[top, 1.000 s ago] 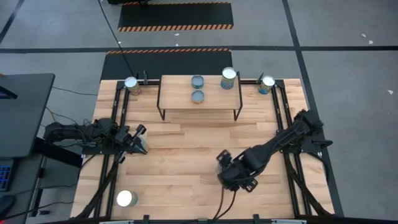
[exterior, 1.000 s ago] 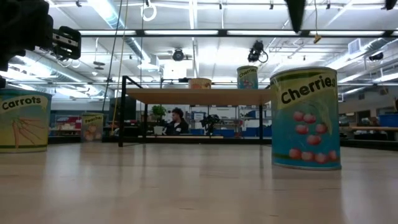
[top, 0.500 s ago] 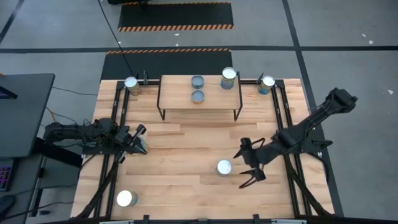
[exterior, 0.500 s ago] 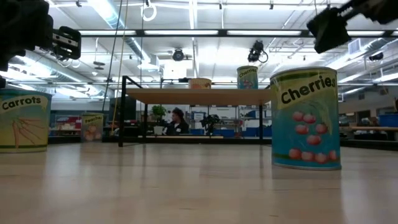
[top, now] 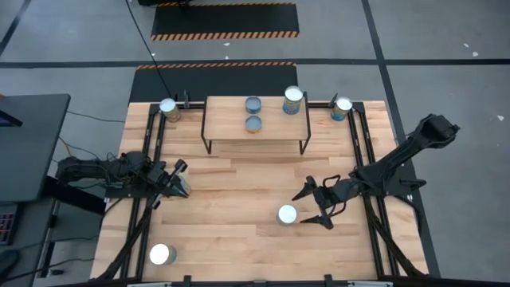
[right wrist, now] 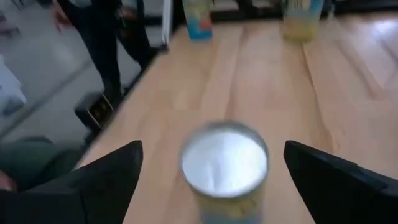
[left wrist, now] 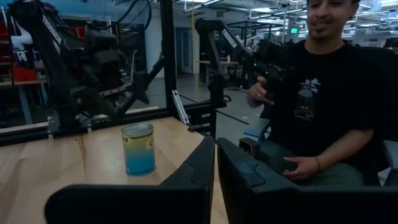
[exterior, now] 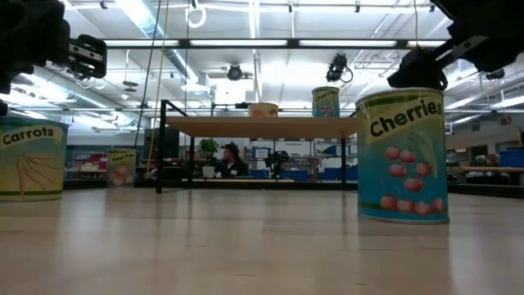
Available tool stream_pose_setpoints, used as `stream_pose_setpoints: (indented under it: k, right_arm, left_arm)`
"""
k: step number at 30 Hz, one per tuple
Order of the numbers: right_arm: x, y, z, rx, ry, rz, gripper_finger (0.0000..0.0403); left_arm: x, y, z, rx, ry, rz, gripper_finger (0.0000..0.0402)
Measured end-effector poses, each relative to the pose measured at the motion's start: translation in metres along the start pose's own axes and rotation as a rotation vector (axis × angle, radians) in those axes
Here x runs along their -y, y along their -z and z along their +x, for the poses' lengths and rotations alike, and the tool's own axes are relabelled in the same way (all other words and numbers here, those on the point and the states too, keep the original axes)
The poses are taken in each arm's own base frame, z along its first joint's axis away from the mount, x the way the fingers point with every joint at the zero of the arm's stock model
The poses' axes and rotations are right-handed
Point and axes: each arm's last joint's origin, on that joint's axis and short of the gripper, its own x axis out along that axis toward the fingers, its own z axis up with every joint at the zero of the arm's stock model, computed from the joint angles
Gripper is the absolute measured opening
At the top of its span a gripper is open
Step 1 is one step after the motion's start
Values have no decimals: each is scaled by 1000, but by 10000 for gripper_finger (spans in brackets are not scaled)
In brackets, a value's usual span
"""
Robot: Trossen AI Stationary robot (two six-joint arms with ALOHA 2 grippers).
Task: Pick and place cans onto a shelf
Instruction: Put the big blue canned cherries on the shelf aligned with the other big blue canned cherries
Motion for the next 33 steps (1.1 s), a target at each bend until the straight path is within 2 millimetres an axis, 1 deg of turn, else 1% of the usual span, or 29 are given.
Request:
stream_pose_setpoints:
  k: [6,9,13,20,25,33]
  right_arm:
    - [-4,12,14,12,15,-9,399]
    - [-4,18,21,-11,63,-30,400]
    - [-2,22,28,7,139,-62,400]
    - [-5,22,34,49,76,-41,400]
    - [-4,30,41,47,106,-49,400]
    - [-3,34,50,96,103,-61,400]
  left_arm:
    - [0,0,0,0,0,0,27]
    - [0,0,0,0,0,0,27]
    - [0,0,0,0,0,0,27]
    - [0,0,0,0,0,0,27]
    - [0,0,0,0,0,0,27]
    - [0,0,0,0,0,0,27]
